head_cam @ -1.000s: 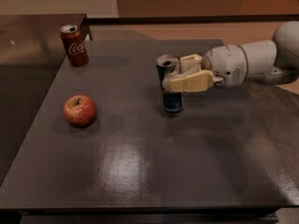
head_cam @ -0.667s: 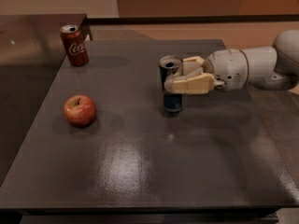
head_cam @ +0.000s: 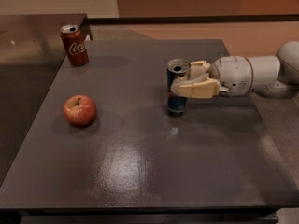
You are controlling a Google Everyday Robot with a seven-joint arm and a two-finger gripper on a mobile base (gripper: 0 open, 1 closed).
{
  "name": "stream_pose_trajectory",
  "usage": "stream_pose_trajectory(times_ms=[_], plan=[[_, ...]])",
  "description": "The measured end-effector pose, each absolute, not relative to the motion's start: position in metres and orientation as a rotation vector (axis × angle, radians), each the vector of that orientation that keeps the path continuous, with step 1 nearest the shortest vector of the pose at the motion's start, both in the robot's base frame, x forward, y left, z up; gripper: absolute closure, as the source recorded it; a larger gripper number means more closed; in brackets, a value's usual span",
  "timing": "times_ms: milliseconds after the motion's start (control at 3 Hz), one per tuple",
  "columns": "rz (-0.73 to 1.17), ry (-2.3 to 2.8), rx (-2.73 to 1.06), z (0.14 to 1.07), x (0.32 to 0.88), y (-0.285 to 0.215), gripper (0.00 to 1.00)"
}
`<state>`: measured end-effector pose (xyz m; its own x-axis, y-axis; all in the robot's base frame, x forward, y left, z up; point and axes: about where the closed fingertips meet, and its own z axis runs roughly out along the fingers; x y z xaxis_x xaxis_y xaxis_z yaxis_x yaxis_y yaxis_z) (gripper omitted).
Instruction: Place redbull can upright
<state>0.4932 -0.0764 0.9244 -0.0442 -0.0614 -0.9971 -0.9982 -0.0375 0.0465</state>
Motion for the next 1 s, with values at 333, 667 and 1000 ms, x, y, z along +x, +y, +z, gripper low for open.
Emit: stream_pose_trajectory(times_ms=[333,667,1000], plan=[[1.225,1.228,-1.256,0.9183,0.4932,-0.0804,0.82],[1.218,1.22,-1.251,0.9129,0.4948,-0.0836,0.59],[1.221,1.217,-1.254,0.9136,0.4946,-0.0812,0.35]])
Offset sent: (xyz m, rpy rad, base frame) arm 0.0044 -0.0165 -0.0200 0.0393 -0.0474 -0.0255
